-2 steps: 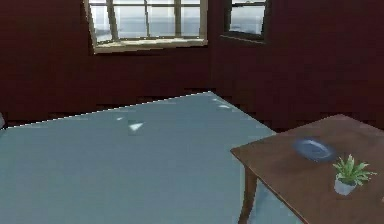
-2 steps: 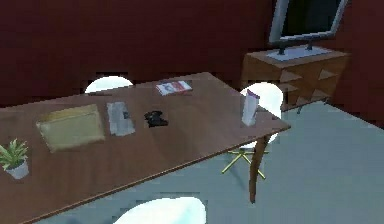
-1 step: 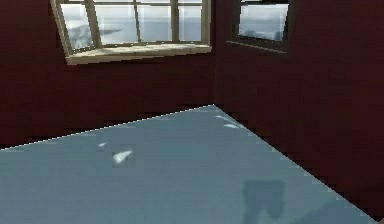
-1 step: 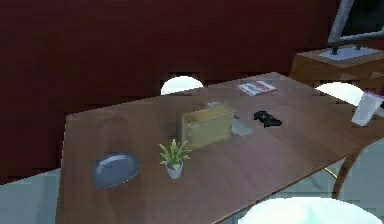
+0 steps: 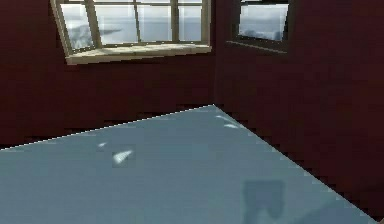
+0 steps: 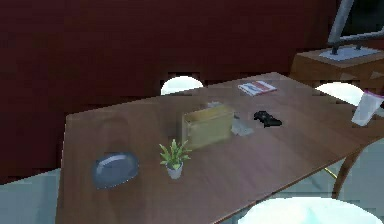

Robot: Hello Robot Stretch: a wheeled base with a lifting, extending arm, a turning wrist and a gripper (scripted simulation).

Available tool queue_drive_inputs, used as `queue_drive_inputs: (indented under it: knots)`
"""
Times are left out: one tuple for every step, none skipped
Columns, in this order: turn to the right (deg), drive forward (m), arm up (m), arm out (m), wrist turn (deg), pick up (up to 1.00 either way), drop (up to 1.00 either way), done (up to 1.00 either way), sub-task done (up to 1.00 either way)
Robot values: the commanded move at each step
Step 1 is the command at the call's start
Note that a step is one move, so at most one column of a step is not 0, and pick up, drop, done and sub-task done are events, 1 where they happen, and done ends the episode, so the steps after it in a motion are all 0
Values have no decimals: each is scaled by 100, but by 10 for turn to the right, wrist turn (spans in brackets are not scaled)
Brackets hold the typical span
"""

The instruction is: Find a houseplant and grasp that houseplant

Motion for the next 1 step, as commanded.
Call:
queue_drive_inputs:
  knots:
    - [0, 0, 36, 0, 0, 0, 0, 0, 0]
